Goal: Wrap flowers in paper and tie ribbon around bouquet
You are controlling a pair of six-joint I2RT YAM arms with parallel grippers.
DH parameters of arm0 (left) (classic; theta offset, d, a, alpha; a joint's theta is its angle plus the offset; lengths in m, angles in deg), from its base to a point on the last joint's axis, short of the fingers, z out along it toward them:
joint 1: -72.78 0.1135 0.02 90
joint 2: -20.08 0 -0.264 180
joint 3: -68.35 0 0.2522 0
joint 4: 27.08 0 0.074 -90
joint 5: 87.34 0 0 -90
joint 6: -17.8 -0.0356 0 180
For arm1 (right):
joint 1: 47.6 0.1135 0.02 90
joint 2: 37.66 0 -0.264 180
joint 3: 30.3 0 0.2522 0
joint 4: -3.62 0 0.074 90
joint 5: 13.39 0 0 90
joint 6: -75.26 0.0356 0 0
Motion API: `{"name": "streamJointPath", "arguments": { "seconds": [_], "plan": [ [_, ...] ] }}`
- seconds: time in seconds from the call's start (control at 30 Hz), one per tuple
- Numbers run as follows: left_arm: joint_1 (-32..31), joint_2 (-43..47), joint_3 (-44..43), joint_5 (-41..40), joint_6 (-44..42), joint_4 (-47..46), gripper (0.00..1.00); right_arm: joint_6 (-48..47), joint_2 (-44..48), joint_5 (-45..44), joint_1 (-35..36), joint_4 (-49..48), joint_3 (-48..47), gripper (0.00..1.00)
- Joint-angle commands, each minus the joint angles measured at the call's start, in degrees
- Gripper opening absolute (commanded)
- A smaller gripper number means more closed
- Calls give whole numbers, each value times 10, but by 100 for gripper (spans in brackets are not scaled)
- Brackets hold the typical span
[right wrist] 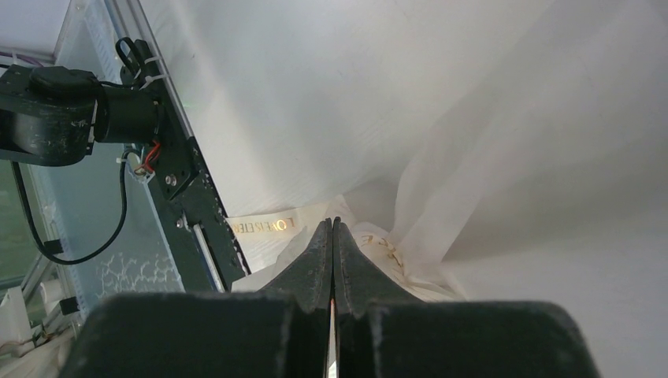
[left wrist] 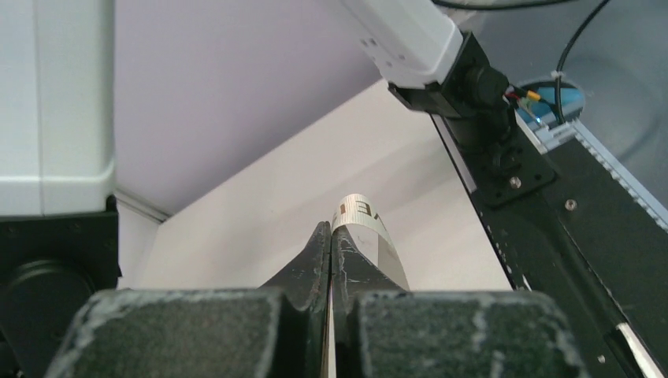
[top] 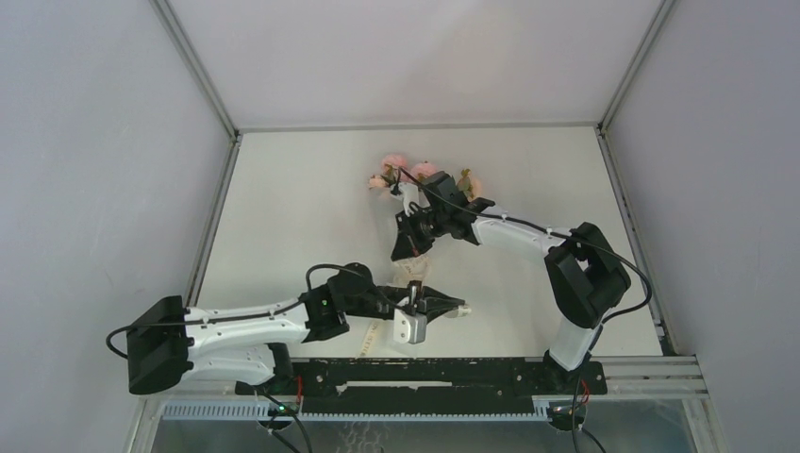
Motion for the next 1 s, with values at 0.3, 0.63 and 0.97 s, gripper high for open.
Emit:
{"name": "streamJointPath", "arguments": {
  "seconds": [0.3, 0.63, 0.97],
  "plan": [
    [-38, -6, -59, 19, 30, -109, 0, -33, 21, -4, 1, 15, -20, 0],
    [-54, -14, -58, -28, 34, -62, 26, -48, 16, -3, 1, 19, -20, 0],
    [-20, 51, -38, -74, -118, 194, 91, -55, 25, -15, 1, 34, -20, 0]
  ]
}}
